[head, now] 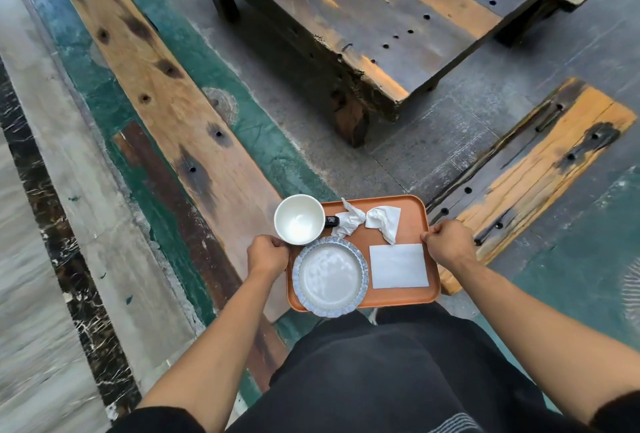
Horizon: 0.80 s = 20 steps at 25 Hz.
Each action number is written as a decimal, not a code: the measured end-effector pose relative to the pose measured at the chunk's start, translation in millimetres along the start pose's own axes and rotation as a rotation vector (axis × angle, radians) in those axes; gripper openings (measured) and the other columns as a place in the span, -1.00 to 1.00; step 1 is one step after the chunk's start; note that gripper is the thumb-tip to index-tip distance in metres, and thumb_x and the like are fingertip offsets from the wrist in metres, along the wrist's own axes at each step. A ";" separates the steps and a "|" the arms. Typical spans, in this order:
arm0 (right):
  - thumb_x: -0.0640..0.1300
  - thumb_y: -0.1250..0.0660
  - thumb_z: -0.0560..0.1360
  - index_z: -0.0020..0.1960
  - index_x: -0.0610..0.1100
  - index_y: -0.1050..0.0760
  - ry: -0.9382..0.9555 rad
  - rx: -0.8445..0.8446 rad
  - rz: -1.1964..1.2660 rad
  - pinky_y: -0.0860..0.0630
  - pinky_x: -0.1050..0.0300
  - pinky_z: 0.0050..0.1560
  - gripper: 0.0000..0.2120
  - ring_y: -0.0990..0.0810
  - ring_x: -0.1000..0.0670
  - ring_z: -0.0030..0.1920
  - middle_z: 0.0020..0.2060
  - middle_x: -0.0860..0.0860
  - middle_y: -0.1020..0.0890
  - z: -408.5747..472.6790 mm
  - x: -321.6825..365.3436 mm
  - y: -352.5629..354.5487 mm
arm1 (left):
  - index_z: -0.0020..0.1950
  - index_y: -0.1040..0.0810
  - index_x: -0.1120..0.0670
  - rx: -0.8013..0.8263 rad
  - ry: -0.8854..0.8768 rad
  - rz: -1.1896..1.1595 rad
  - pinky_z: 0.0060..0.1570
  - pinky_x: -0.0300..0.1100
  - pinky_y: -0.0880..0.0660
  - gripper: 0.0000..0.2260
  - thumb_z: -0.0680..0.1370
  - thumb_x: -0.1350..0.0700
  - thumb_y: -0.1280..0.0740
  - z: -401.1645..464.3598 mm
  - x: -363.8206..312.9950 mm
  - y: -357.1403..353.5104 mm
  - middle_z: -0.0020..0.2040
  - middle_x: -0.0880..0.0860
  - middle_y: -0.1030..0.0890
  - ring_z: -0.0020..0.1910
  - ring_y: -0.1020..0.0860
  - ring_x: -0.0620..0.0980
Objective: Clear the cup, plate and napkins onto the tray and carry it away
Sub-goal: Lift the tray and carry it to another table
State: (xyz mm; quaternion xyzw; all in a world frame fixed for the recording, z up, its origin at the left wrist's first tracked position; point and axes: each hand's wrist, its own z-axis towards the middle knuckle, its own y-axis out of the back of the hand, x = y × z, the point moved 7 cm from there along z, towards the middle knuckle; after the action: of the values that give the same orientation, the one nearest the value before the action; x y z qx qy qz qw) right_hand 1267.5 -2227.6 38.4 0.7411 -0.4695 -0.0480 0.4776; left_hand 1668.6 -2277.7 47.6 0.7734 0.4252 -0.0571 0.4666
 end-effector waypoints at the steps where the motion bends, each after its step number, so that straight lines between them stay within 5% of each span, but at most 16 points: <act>1: -0.09 -0.45 0.51 -0.28 -0.16 -0.59 -0.001 -0.006 0.009 -0.64 -0.03 -0.09 -0.77 -0.64 -0.15 -0.21 -0.32 -0.08 -0.66 6.9 3.6 2.6 | -0.41 -0.52 0.12 0.008 0.000 0.005 -0.18 0.00 -0.55 -0.76 0.46 0.24 -0.39 7.3 -8.0 -1.2 -0.35 0.14 -0.61 -0.25 -0.56 0.19; 9: -0.10 -0.42 0.51 -0.31 -0.16 -0.57 0.000 0.008 0.047 -0.56 0.05 -0.11 -0.76 -0.64 -0.19 -0.16 -0.32 -0.09 -0.65 75.0 36.1 39.4 | -0.31 -0.58 0.27 0.035 0.019 0.044 -0.19 0.15 -0.69 -0.84 0.37 0.17 -0.41 69.3 -67.5 -27.1 -0.32 0.23 -0.69 -0.27 -0.69 0.22; 17: -0.10 -0.42 0.50 -0.29 -0.18 -0.59 0.005 -0.013 0.070 -0.66 -0.06 -0.11 -0.78 -0.65 -0.16 -0.21 -0.34 -0.09 -0.65 144.0 67.4 84.5 | -0.41 -0.53 0.19 0.008 -0.031 0.041 -0.21 0.09 -0.66 -0.78 0.39 0.15 -0.44 111.4 -147.5 -39.2 -0.40 0.18 -0.65 -0.27 -0.66 0.23; 20: -0.09 -0.43 0.50 -0.30 -0.17 -0.59 -0.006 -0.032 0.073 -0.60 0.04 -0.15 -0.76 -0.64 -0.16 -0.21 -0.32 -0.09 -0.66 162.6 80.7 95.4 | -0.41 -0.52 0.18 -0.005 -0.057 0.039 -0.19 0.02 -0.62 -0.76 0.44 0.17 -0.42 128.4 -178.4 -36.2 -0.35 0.22 -0.67 -0.27 -0.64 0.22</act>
State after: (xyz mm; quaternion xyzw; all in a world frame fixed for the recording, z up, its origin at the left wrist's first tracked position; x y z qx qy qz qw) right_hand 1165.8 -2405.0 53.0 0.7157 -0.4968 -0.0403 0.4893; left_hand 1569.7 -2477.1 38.1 0.7785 0.3966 -0.0691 0.4815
